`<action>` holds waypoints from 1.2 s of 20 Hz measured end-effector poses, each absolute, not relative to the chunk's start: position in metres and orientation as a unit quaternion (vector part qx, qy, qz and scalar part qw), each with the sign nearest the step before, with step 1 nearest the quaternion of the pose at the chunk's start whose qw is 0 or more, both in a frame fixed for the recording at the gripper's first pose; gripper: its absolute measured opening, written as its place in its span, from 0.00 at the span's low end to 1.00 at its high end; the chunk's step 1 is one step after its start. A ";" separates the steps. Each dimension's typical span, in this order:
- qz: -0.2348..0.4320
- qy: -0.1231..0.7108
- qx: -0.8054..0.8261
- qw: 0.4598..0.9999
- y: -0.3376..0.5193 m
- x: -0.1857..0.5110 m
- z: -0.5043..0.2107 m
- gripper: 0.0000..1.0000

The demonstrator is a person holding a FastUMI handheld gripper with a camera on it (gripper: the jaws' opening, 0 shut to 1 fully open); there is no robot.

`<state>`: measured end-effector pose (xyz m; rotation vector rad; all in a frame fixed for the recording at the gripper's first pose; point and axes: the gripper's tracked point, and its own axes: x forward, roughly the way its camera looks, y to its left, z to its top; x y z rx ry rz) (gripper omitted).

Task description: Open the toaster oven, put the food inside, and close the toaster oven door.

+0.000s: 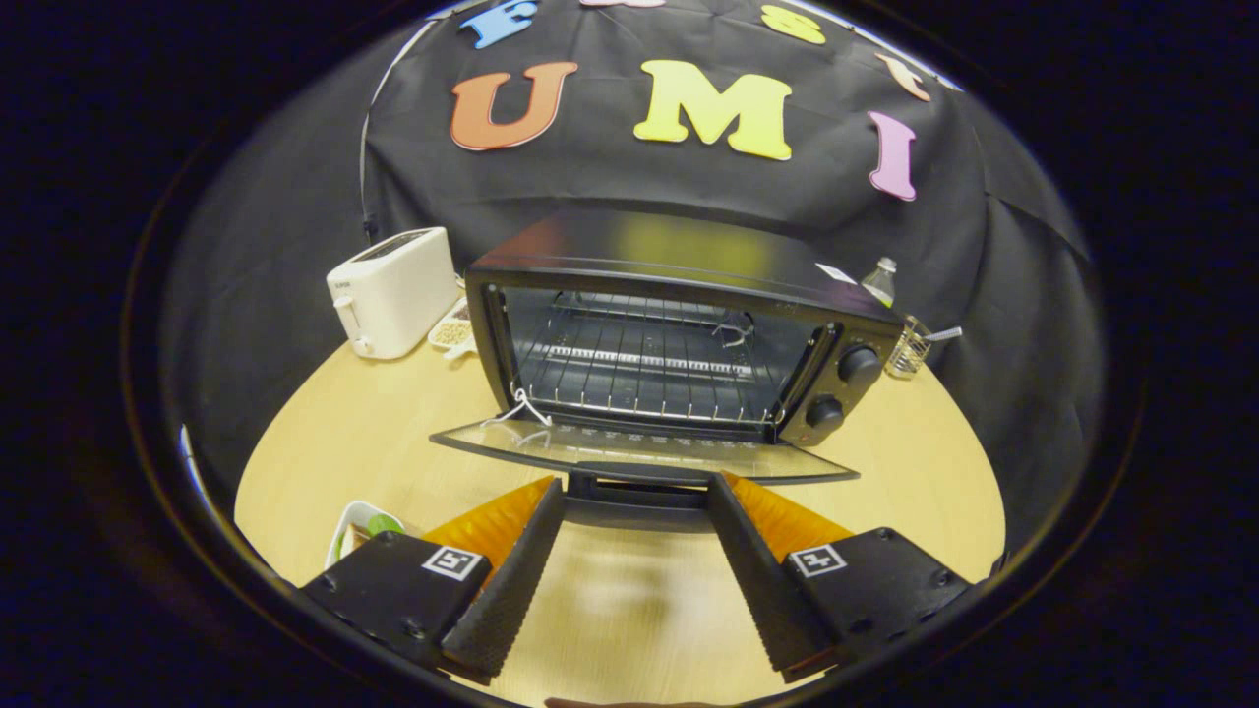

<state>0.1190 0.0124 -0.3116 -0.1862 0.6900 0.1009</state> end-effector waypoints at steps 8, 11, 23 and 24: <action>0.032 0.393 0.015 0.919 -0.013 0.120 -0.361 0.96; 0.052 0.398 0.014 0.916 -0.013 0.117 -0.361 0.93; 0.230 0.452 0.088 0.858 0.077 0.024 -0.324 0.91; 0.254 0.457 0.095 0.847 0.089 0.012 -0.319 0.91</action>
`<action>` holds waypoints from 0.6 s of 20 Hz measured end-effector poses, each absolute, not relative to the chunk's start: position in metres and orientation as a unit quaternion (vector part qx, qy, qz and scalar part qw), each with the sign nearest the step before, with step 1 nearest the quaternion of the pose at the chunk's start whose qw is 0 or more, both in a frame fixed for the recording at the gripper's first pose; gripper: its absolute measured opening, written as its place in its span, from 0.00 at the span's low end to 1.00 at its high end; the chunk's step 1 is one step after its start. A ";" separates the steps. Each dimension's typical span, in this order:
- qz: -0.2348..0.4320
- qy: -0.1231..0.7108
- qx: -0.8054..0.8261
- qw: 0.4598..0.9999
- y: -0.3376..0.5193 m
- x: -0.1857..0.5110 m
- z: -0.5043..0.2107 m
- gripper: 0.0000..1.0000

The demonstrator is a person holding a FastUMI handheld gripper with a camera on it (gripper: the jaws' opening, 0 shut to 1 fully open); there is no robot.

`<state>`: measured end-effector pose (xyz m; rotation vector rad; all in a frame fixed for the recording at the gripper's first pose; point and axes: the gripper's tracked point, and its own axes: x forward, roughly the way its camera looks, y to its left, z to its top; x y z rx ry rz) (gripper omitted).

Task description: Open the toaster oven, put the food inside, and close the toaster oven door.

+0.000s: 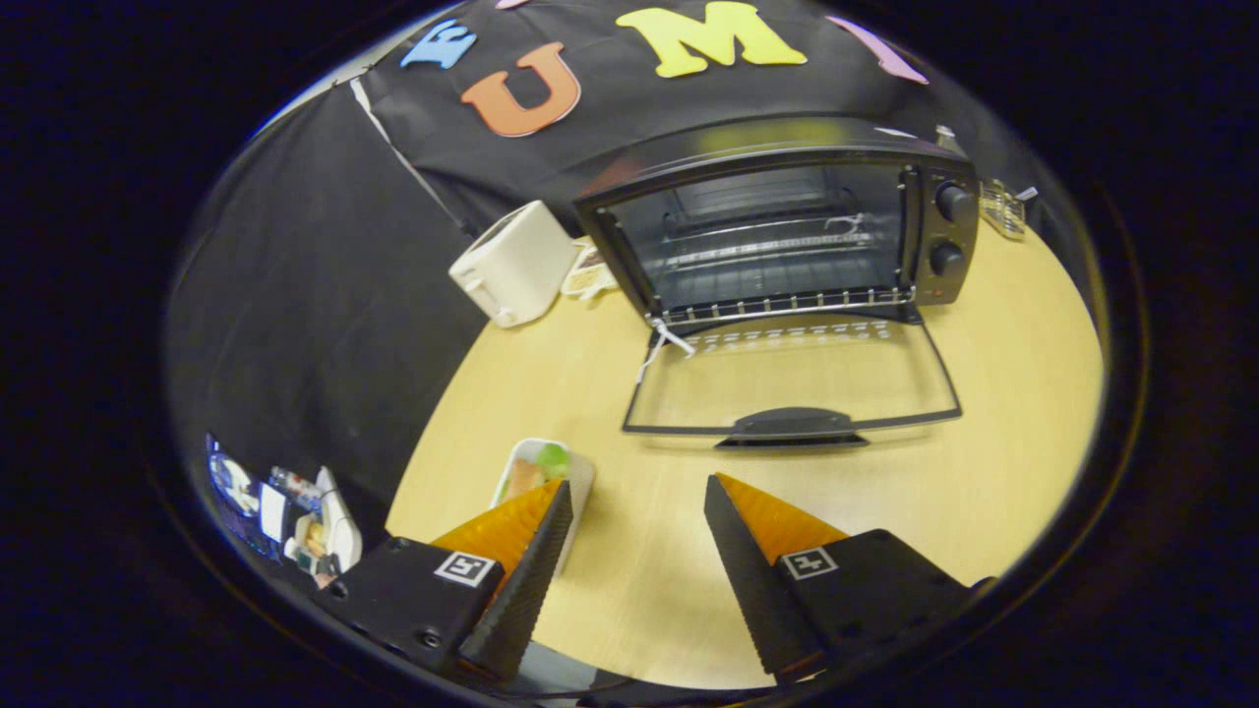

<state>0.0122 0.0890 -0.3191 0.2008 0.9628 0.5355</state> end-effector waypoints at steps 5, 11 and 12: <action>0.319 0.475 0.075 0.817 0.125 -0.031 -0.319 0.86; 0.279 0.522 0.118 0.798 0.135 -0.018 -0.336 0.84; 0.280 0.537 0.137 0.784 0.139 -0.020 -0.337 0.82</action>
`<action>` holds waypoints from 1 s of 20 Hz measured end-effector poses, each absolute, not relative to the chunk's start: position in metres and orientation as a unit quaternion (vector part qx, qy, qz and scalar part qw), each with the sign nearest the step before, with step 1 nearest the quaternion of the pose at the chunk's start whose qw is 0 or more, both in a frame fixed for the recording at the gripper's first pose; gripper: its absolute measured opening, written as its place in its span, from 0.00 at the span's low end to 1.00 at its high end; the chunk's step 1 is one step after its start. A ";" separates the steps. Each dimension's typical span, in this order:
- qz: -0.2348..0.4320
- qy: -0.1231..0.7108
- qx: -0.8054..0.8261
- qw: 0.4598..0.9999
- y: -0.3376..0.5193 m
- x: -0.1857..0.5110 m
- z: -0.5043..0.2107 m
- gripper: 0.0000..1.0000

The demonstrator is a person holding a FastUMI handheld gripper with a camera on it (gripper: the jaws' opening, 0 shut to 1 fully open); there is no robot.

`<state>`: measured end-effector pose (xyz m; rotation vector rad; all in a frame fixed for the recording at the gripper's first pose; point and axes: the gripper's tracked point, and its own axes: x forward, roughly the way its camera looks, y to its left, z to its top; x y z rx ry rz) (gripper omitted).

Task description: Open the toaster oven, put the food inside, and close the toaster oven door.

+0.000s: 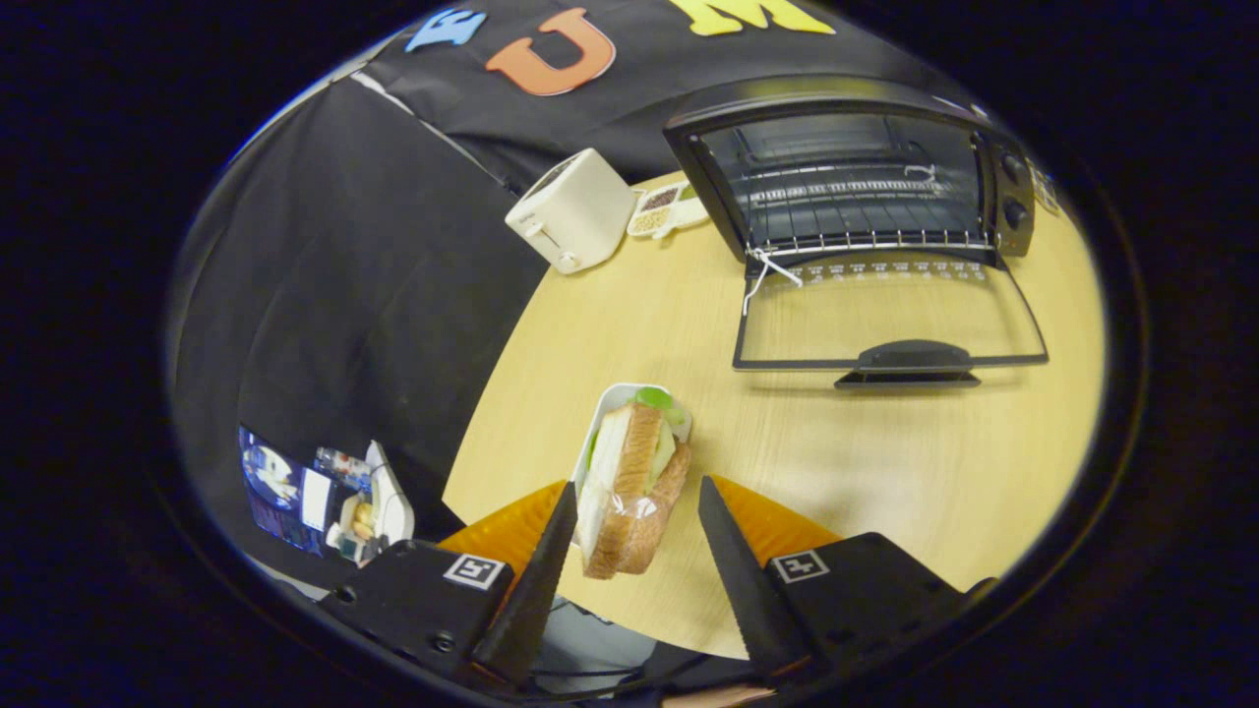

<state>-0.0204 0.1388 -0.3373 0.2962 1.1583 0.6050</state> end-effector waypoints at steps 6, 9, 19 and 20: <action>0.261 0.562 0.187 0.763 0.141 -0.016 -0.343 0.54; 0.263 0.563 0.193 0.759 0.140 -0.018 -0.341 0.42; 0.306 0.514 0.284 0.749 0.126 -0.011 -0.293 0.38; 0.307 0.503 0.302 0.750 0.121 -0.005 -0.288 0.38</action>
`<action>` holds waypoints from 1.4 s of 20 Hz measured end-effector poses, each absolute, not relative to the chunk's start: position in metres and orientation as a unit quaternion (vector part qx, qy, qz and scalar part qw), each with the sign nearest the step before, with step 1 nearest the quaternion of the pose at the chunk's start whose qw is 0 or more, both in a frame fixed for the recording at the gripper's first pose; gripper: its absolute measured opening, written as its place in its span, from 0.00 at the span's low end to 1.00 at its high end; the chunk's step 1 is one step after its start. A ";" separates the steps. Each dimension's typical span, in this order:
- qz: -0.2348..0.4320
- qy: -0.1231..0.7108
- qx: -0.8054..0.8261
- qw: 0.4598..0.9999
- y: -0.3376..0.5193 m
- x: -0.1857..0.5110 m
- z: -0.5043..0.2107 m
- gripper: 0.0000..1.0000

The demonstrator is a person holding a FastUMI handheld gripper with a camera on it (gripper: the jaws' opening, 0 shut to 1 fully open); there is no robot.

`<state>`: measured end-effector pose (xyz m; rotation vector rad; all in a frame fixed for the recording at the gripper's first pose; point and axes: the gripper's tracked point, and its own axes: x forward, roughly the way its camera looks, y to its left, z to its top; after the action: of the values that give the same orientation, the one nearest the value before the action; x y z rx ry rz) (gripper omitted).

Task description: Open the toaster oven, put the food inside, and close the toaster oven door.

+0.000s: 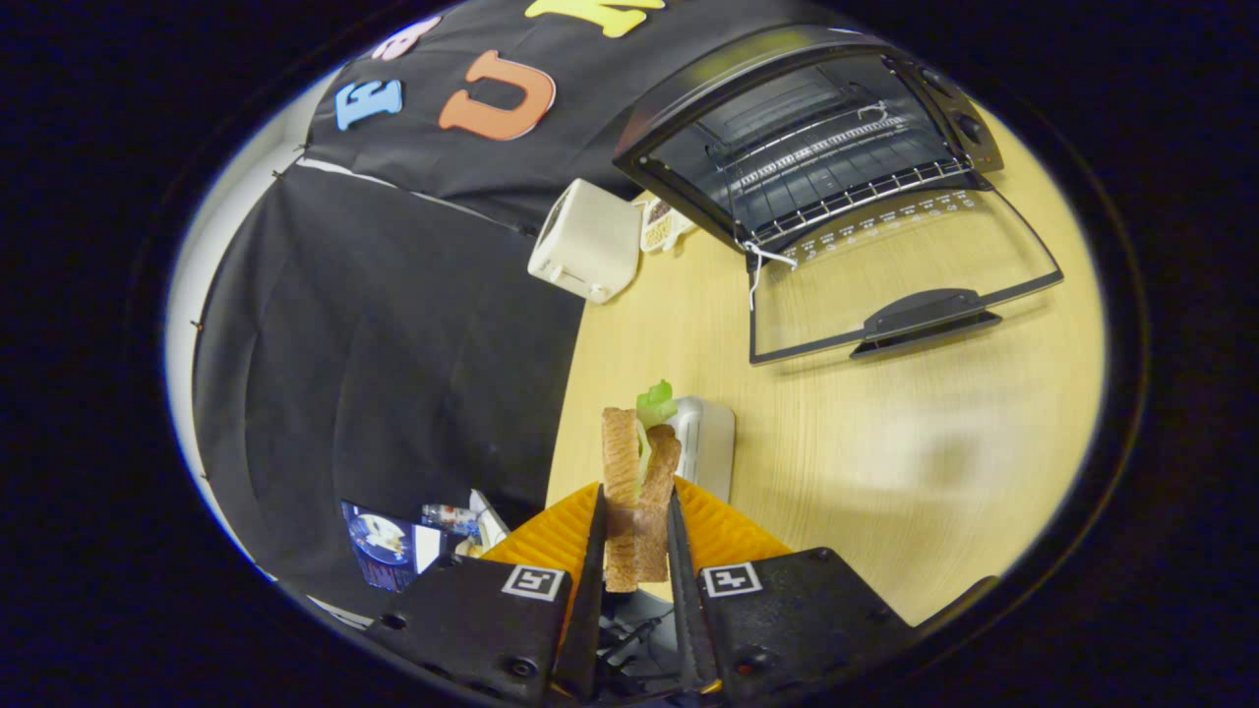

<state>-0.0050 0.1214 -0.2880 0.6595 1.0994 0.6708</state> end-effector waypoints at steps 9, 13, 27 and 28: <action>0.268 0.359 0.449 0.773 0.066 0.067 -0.258 0.37; 0.231 0.305 0.506 0.773 0.039 0.103 -0.254 0.37; 0.138 0.198 0.558 0.794 0.006 0.262 -0.292 0.38; 0.141 0.200 0.556 0.794 0.010 0.272 -0.296 0.37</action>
<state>0.2725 0.0097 -0.2956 1.1954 0.4288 0.3025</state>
